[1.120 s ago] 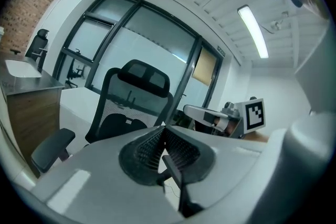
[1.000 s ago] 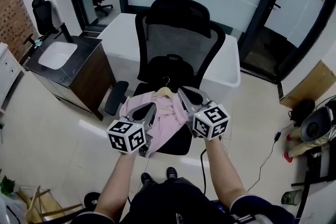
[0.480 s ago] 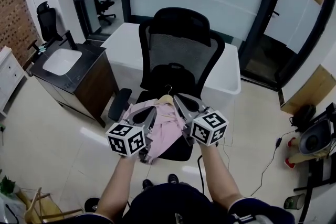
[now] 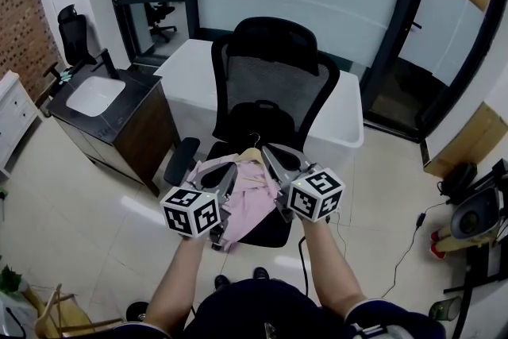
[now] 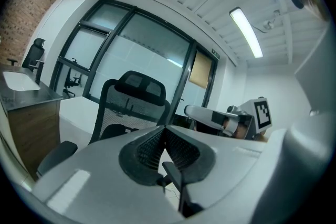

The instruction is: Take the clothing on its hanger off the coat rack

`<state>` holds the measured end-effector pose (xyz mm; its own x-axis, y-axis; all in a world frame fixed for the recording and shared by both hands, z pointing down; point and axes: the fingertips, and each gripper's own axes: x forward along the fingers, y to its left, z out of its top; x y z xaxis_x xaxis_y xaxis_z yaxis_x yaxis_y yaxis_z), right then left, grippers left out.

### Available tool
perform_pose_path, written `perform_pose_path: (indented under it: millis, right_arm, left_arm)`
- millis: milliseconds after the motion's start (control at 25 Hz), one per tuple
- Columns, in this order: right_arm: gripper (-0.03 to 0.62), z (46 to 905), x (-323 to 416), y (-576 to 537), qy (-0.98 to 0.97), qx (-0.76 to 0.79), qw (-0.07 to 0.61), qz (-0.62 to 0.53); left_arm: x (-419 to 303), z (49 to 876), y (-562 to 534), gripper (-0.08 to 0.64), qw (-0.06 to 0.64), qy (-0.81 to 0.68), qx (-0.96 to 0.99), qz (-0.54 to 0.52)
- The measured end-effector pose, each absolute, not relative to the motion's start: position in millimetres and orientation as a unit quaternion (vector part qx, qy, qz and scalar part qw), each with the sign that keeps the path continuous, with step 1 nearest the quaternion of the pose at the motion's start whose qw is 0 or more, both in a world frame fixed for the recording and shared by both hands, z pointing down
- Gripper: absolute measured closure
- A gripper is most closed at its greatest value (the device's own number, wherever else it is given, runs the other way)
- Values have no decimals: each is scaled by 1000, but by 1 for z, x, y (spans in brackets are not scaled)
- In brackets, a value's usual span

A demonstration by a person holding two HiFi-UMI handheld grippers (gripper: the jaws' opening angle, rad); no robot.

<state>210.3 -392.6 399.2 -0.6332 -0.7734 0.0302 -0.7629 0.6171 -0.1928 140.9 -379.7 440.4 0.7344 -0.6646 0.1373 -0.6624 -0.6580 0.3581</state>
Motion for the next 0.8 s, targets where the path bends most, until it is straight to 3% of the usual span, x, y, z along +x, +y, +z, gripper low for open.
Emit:
perform_pose_path:
  millis: [800]
  right_arm:
    - [591,406,212,-391,899,-425,21,-103]
  left_arm:
    - [148,449,-380,548,203,-355,913,1]
